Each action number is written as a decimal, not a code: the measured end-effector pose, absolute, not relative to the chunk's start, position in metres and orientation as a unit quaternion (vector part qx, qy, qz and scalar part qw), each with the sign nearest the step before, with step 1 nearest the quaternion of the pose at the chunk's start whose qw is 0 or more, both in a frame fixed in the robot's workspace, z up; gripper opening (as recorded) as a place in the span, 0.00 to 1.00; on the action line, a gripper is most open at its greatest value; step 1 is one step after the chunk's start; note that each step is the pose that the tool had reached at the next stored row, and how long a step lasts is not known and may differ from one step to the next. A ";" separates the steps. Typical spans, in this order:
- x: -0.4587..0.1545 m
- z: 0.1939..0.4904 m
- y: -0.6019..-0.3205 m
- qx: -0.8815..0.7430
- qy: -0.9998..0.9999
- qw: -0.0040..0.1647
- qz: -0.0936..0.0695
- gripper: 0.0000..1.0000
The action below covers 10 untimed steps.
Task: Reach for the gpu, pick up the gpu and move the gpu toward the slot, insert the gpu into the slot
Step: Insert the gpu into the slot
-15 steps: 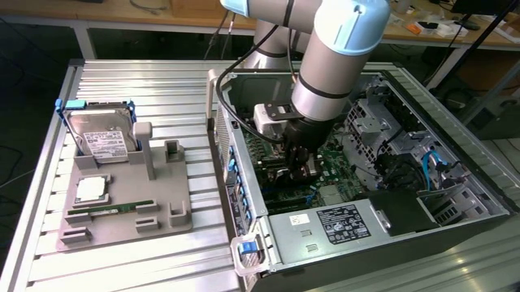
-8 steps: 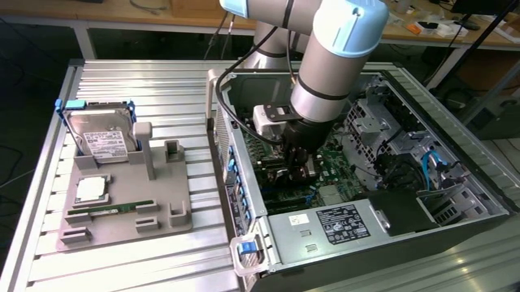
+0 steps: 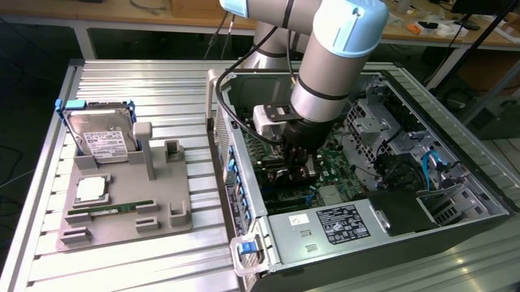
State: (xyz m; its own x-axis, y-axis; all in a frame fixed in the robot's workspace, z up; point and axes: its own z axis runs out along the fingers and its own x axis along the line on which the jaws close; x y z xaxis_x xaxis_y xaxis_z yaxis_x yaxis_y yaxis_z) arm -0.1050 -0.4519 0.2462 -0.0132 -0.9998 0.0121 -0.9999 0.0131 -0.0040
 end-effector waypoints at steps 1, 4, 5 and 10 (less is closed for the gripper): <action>-0.105 0.246 -0.452 0.702 -0.712 0.003 0.006 0.27; -0.105 0.246 -0.452 0.702 -0.712 0.003 0.006 0.27; -0.105 0.246 -0.452 0.702 -0.712 0.003 0.006 0.27; -0.106 0.247 -0.452 0.702 -0.712 0.003 0.006 0.34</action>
State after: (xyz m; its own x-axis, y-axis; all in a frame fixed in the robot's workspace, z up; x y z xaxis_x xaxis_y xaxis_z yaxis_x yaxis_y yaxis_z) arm -0.1055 -0.4517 0.2470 -0.0130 -0.9998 0.0127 -0.9999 0.0130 -0.0043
